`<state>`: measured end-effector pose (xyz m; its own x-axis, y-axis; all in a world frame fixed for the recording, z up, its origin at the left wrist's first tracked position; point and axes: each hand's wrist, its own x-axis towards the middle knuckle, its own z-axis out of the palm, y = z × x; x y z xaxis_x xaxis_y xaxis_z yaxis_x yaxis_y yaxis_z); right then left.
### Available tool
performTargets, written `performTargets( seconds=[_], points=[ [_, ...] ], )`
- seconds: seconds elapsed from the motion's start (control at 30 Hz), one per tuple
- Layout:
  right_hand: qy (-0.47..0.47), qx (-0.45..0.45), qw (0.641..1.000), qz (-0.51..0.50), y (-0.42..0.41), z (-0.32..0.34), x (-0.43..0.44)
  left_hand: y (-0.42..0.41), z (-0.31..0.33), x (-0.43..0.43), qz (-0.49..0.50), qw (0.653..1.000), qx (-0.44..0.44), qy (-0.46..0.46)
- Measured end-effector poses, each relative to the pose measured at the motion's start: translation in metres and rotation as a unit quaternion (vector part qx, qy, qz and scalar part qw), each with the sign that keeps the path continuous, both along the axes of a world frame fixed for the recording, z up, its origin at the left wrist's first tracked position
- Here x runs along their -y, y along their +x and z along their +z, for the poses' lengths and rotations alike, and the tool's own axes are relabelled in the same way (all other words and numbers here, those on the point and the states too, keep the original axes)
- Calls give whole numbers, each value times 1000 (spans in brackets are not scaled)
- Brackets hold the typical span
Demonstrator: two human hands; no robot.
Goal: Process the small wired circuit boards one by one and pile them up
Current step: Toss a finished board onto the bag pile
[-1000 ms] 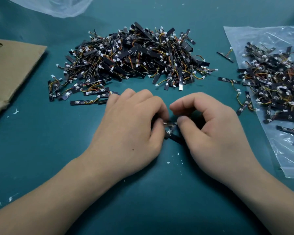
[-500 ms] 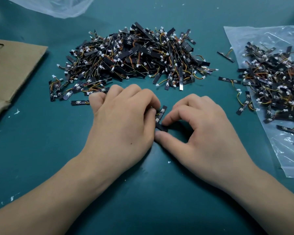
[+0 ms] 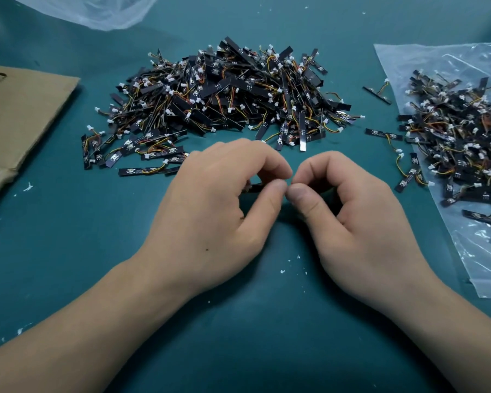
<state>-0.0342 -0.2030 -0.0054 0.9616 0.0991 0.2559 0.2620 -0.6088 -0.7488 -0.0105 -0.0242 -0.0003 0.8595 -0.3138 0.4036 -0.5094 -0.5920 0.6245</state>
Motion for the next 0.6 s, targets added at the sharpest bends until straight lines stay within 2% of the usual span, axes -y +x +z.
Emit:
performTargets(
  seconds=[0.13, 0.27, 0.37, 0.5, 0.6],
  points=[
    [20, 4, 1000, 12, 1, -1, 1, 0, 2, 0, 31, 997, -35, 66],
    [25, 9, 1000, 4, 1, -3, 2, -1, 2, 0, 63, 992, -58, 89],
    [58, 12, 998, -9, 0, -2, 2, -1, 2, 1, 73, 995, -21, 68],
    [122, -1, 993, -2, -1, 0, 3, -1, 1, 0, 26, 998, 53, 6],
    [118, -14, 992, 29, -1, 1, 3, 1, -3, -1, -6, 998, 69, -12]
  ],
)
